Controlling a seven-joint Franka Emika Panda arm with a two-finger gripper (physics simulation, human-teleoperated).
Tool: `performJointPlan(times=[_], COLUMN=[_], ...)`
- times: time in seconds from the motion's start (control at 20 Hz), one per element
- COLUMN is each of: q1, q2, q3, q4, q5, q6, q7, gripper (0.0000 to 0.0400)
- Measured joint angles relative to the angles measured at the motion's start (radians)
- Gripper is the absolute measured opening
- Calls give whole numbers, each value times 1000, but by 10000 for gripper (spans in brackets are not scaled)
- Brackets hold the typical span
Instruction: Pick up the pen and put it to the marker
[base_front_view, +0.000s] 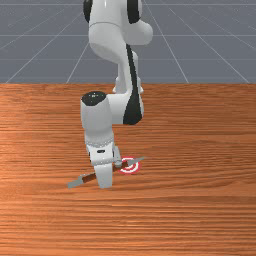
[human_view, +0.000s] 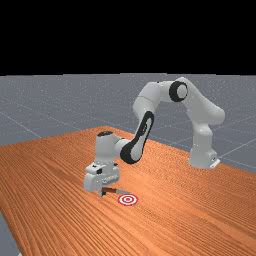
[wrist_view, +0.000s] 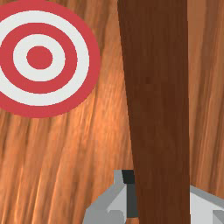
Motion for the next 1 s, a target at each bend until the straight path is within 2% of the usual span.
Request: performJointPlan(times=[0.05, 0.15, 0.25, 0.3, 0.35, 0.55, 0.6, 0.65, 0.75, 0.8, 0.85, 0.9, 0.95, 1.0], q1=[22, 13, 39, 39, 61, 97, 45, 79, 55, 66, 75, 76, 78, 78], q2=[-25, -108, -114, -83, -96, -81, -88, -118, -152, -166, -149, -136, -121, -119], q3=[-28, -30, -31, -18, -37, -38, 26, -13, 9, -5, -13, -15, -16, -16], q4=[-18, -177, -190, -133, -183, -154, -178, -239, -302, -329, -296, -290, -282, -280], q5=[13, 21, 14, -1, 14, 11, 38, 5, 23, 5, 7, 6, 5, 4], q6=[-49, 31, 37, -39, 47, 35, 38, 106, 108, 121, 71, 77, 82, 98], q7=[82, 95, 120, 74, 148, 182, 91, 130, 109, 113, 130, 130, 130, 130], gripper=[26, 9, 4, 2, 1, 1, 0, 0, 0, 157, 252, 310, 346, 362])
